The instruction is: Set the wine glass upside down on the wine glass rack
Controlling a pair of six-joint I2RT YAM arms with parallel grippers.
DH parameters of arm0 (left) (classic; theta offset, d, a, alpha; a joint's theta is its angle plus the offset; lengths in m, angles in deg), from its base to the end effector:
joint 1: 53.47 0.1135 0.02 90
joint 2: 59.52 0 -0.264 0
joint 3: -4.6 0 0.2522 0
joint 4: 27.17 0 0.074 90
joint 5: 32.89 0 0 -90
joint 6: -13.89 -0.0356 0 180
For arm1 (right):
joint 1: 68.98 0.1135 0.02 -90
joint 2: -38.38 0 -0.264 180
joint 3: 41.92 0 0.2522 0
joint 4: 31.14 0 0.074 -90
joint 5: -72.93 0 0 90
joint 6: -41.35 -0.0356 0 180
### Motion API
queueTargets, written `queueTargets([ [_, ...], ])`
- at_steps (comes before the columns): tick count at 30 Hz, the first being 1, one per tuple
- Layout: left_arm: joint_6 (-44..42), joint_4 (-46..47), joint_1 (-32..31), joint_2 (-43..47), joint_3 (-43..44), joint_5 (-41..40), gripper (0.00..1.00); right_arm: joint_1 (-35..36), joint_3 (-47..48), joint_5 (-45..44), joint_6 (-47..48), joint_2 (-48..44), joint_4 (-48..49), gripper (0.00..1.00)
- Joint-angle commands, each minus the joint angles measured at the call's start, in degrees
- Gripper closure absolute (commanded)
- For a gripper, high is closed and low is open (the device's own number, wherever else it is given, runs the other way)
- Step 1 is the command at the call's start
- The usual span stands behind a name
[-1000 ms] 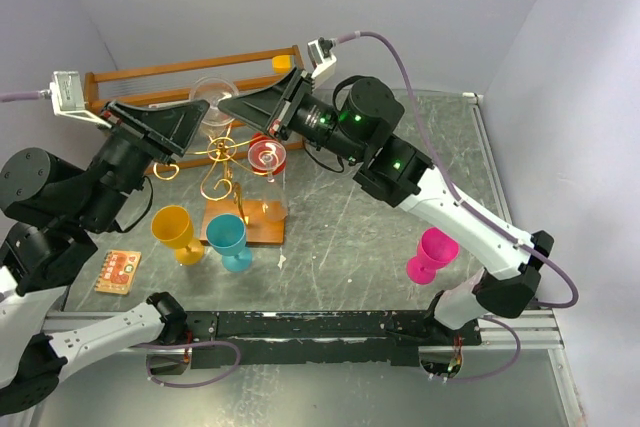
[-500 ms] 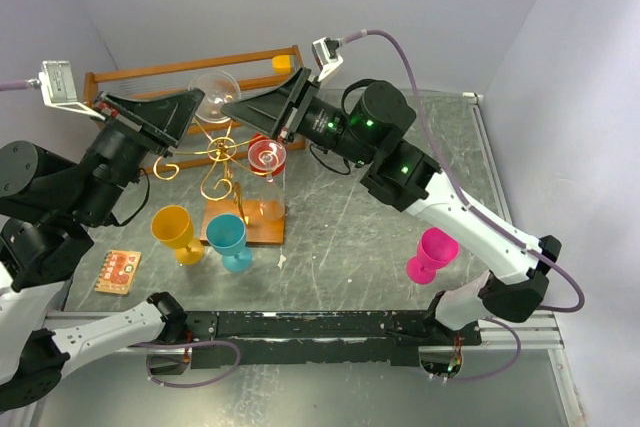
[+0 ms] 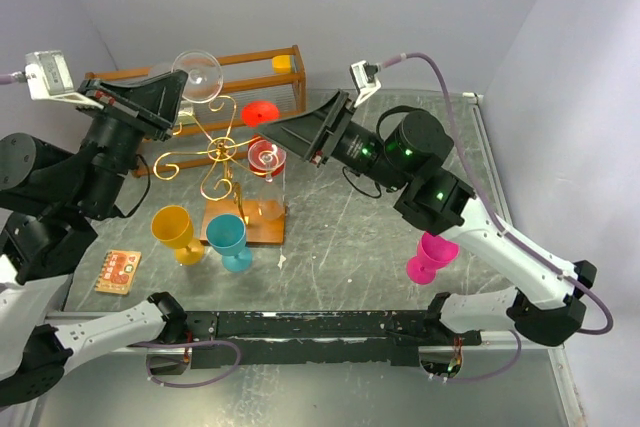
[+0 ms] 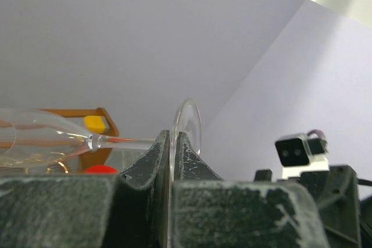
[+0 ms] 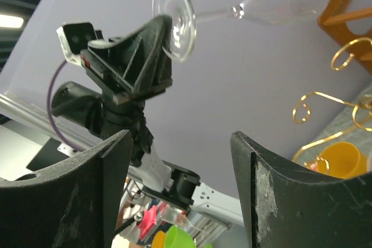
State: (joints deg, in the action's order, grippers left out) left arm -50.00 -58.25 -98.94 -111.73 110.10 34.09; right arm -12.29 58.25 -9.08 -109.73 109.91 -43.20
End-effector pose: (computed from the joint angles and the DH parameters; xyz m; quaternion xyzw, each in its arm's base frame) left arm 0.0855 -0.0671 0.5647 -0.0714 0.5665 -0.3854 0.7249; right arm 0.1400 0.2220 0.5160 -0.0330 0.5980 0.7062 0.3776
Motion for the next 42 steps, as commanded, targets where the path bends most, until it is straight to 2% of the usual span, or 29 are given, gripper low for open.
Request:
queueTargets([
  [1,-4.25,3.81,-0.12,-1.35,-0.88,-5.39,0.93,-0.08,-3.97,-0.37,3.54,-3.87,0.36,0.31],
  [6,-7.04,5.41,-0.10,-1.81,-2.40,-9.12,0.93,0.00,-9.25,0.67,6.07,-8.06,2.35,0.31],
  [10,-8.32,5.12,-0.14,-2.49,-2.96,-14.65,0.93,0.07,-13.53,-2.49,8.74,-12.21,0.20,0.32],
  [13,-6.55,3.88,-0.14,-2.61,-3.76,-19.26,0.93,0.05,-15.70,-5.03,10.27,-14.98,-2.10,0.31],
  [17,0.00,2.02,-0.12,-0.93,-6.49,-25.69,0.93,0.00,-17.76,-7.74,11.21,-18.00,-4.70,0.32],
  [26,8.16,-3.67,-0.13,3.97,-12.10,-35.13,0.93,0.03,-20.88,-10.89,9.51,-20.26,-8.77,0.32],
  [34,22.44,-12.40,-0.14,8.25,-18.79,-35.71,0.93,0.04,-22.33,-11.68,7.86,-20.70,-9.55,0.32],
  [42,20.25,-8.79,-0.14,8.04,-20.98,-32.85,0.93,0.02,-23.64,-10.61,6.39,-20.72,-9.04,0.32],
])
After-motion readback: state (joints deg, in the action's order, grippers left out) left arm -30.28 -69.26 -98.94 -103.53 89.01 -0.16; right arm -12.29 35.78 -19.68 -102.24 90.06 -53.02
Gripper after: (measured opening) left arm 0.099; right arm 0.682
